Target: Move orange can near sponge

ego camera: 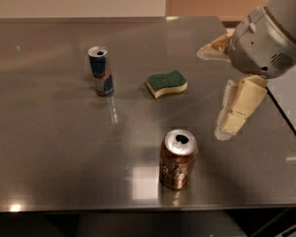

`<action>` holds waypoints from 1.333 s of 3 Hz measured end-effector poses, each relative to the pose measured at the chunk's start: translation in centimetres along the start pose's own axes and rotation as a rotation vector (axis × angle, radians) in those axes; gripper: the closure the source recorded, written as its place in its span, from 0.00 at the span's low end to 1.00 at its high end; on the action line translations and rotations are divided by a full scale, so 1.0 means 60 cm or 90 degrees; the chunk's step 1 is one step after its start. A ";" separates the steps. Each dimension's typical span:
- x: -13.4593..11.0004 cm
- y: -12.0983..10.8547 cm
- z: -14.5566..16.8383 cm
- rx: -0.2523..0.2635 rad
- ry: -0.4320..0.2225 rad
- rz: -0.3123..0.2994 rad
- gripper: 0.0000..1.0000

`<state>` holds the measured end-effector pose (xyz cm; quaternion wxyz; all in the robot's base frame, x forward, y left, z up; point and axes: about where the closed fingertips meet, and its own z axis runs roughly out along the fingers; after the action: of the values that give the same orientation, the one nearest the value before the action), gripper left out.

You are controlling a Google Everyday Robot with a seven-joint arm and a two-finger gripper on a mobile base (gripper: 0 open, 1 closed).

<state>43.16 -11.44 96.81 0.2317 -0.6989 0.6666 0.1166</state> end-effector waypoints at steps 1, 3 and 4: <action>-0.016 0.024 0.033 -0.035 -0.026 -0.038 0.00; -0.020 0.073 0.083 -0.094 -0.065 -0.103 0.00; -0.026 0.097 0.098 -0.116 -0.084 -0.134 0.00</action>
Offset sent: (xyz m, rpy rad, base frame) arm -0.0404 0.0352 -0.0538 0.0619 0.0738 0.2557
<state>38.17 -7.30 91.47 0.2216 -0.7737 0.5598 0.1972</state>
